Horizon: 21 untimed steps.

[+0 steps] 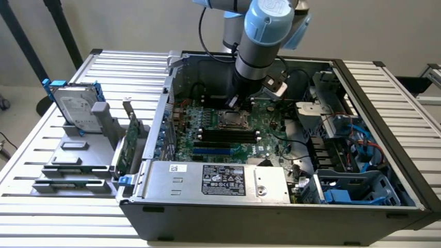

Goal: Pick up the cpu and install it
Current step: 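Install the first cpu locking lever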

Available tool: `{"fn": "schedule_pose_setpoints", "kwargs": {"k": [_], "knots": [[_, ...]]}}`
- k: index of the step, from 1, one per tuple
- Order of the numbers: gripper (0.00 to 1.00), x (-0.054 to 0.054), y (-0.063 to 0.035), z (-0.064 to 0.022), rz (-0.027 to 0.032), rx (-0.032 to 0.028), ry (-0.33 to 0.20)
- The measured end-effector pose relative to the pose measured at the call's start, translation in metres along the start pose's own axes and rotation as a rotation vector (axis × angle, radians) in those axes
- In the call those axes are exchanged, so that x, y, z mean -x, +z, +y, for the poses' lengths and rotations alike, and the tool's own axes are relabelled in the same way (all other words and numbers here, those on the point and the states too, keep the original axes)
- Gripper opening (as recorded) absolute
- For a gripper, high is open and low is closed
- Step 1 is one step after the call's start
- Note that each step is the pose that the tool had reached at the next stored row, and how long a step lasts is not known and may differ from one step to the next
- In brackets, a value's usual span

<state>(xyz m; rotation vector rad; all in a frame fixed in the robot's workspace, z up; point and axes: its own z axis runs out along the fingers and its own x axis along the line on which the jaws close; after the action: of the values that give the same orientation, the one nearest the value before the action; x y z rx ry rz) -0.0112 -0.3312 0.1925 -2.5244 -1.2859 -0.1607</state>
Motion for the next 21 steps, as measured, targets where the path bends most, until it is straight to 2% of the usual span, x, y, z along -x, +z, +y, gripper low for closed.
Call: {"fn": "schedule_pose_setpoints", "kwargs": {"k": [5,9,13,21], "knots": [[0.11,-0.0008,0.0005,0.0017,0.0063,-0.0078,0.000],[0.11,-0.0011,0.0006,0.0023,0.0081,-0.0129,0.001],[0.11,-0.0012,0.0005,0.0023,0.0046,-0.0191,0.004],[0.11,-0.0020,-0.0031,0.0014,-0.0062,-0.0343,0.010]]}}
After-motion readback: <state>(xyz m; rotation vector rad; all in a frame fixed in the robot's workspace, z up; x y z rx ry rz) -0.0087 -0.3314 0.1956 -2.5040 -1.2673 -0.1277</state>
